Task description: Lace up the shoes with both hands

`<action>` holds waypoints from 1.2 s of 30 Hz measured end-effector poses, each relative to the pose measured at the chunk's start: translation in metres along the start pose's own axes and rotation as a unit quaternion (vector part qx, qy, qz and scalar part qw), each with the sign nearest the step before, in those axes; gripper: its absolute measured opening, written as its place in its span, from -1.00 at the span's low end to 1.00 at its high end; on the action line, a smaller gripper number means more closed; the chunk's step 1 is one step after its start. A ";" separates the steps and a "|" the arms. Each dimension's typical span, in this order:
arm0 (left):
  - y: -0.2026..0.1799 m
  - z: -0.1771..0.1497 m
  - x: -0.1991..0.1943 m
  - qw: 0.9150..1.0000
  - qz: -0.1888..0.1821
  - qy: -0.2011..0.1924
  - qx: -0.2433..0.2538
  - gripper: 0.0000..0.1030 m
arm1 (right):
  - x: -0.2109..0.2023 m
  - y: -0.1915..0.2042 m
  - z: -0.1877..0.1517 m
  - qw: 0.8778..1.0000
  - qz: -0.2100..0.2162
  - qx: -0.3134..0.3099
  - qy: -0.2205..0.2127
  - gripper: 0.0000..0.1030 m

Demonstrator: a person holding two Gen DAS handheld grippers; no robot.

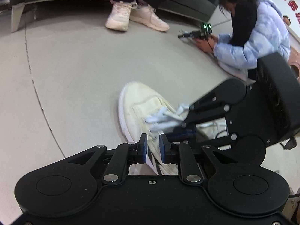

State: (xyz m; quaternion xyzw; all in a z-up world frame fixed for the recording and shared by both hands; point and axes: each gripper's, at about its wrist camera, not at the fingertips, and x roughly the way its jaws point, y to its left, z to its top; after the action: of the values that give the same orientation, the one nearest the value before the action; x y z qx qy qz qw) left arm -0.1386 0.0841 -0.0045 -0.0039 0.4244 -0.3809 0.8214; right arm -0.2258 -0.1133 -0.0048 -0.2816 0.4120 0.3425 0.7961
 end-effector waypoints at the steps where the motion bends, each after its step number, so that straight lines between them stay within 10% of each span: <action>1: 0.003 0.001 0.001 1.000 0.001 0.002 -0.002 -0.76 | -0.002 0.000 0.000 1.000 0.003 0.002 -0.004 -0.98; 25: 0.001 0.001 0.044 0.998 -0.048 0.006 0.039 -0.97 | 0.000 -0.008 -0.031 0.998 0.025 0.003 -0.065 -0.98; 29: -0.037 -0.007 0.040 0.990 0.034 -0.023 0.132 -0.97 | -0.032 0.000 -0.025 0.997 -0.016 0.034 -0.069 -0.80; 36: -0.071 -0.007 0.008 0.945 0.203 -0.105 0.236 -0.97 | -0.036 0.040 -0.037 0.999 0.005 0.016 0.033 -0.82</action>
State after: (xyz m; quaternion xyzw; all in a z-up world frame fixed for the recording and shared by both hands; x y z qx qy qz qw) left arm -0.1850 0.0307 0.0095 0.2358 0.2253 -0.2930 0.8988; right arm -0.2897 -0.1272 0.0001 -0.2780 0.4445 0.3304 0.7849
